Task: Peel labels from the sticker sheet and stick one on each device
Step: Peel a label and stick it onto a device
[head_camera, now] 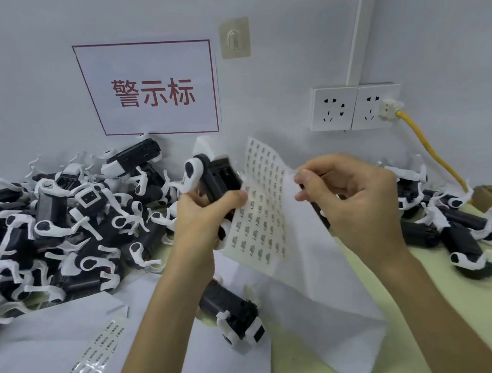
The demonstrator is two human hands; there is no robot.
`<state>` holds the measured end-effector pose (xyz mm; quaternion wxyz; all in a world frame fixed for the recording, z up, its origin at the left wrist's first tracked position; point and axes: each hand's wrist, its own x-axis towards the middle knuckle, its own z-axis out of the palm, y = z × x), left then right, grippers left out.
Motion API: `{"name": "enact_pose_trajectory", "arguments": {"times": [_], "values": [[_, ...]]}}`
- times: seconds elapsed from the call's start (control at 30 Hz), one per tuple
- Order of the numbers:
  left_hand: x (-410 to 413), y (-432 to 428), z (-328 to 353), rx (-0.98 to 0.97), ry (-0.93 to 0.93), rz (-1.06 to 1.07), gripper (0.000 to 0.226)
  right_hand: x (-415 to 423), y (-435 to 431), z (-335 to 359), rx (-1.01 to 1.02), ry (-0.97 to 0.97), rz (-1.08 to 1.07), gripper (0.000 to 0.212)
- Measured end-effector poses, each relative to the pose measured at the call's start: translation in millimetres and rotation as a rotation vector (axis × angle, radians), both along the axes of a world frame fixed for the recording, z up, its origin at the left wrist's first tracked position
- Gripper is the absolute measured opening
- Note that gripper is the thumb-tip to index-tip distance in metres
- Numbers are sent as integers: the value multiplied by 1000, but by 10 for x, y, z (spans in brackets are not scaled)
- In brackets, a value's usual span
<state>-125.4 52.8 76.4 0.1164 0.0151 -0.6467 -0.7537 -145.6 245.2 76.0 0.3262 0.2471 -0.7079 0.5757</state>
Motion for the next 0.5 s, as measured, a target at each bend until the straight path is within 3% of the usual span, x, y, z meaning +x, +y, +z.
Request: {"name": "enact_pose_trajectory", "arguments": {"times": [0.13, 0.2, 0.3, 0.4, 0.43, 0.5], "values": [[-61, -132, -18, 98, 22, 162, 33, -2, 27, 21, 55, 37, 3, 8], [-61, -218, 51, -6, 49, 150, 28, -3, 38, 24, 46, 30, 5, 7], [94, -328, 226, -133, 138, -111, 34, -13, 59, 12, 44, 64, -9, 13], [199, -317, 309, -115, 36, -522, 60, -1, 70, 12, 62, 128, -8, 22], [234, -252, 358, -133, -20, -566, 54, 9, 69, 14, 61, 137, -10, 23], [259, -135, 407, -236, -35, -572, 6, 27, 66, 30, 58, 138, -10, 22]]}}
